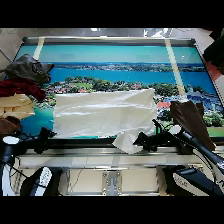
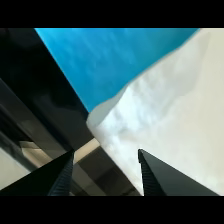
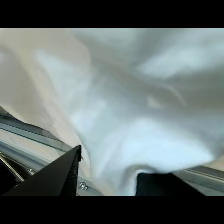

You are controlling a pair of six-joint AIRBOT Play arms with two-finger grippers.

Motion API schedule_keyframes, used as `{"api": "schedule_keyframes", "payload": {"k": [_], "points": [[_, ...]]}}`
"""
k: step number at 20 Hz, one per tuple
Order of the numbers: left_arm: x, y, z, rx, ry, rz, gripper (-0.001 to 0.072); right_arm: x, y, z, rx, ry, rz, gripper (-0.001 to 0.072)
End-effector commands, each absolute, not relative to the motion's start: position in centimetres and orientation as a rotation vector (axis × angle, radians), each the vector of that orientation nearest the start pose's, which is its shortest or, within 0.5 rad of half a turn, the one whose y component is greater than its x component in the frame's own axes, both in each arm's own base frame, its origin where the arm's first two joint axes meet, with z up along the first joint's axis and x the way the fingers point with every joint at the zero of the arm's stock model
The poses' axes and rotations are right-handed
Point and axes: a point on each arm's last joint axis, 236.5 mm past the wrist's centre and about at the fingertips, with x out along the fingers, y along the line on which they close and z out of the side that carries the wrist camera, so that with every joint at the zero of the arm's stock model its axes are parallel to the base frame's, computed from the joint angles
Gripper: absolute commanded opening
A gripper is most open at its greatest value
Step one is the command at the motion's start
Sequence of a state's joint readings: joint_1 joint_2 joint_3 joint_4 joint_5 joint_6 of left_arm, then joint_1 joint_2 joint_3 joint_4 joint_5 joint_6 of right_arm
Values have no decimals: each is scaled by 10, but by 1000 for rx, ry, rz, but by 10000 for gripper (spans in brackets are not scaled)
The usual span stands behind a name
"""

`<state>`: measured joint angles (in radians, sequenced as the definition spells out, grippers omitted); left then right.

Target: Fold the shirts.

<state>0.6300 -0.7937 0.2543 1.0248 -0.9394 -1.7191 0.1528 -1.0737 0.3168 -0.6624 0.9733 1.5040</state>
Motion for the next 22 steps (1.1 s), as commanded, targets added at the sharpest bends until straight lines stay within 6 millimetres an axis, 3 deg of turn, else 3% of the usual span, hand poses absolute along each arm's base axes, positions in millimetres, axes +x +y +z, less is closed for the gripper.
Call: {"api": "schedule_keyframes", "payload": {"k": [1,4,5,6,7,10,15,17,20,22], "points": [[223,35,-111,-1167,1097,487,458,181,183,-112,847,1616,254,335],[227,20,-123,-1179,1151,455,455,188,182,-113,851,1588,240,326],[230,14,-126,-1185,1161,447,360,192,181,-113,857,1572,232,295],[233,9,-130,-1181,1169,439,155,195,181,-113,866,1560,227,159],[236,6,-130,-1161,1169,421,14,196,182,-113,863,1554,236,43],[240,3,-108,-1070,1157,320,8,196,190,-93,792,1524,371,14],[240,31,-35,-832,1021,262,7,209,179,-34,630,1417,432,13],[259,37,4,-783,913,234,6,234,173,-10,566,1317,439,12],[299,56,50,-661,807,196,5,295,155,20,430,1143,390,11],[326,66,51,-585,855,188,5,339,143,32,331,1071,352,10]]}}
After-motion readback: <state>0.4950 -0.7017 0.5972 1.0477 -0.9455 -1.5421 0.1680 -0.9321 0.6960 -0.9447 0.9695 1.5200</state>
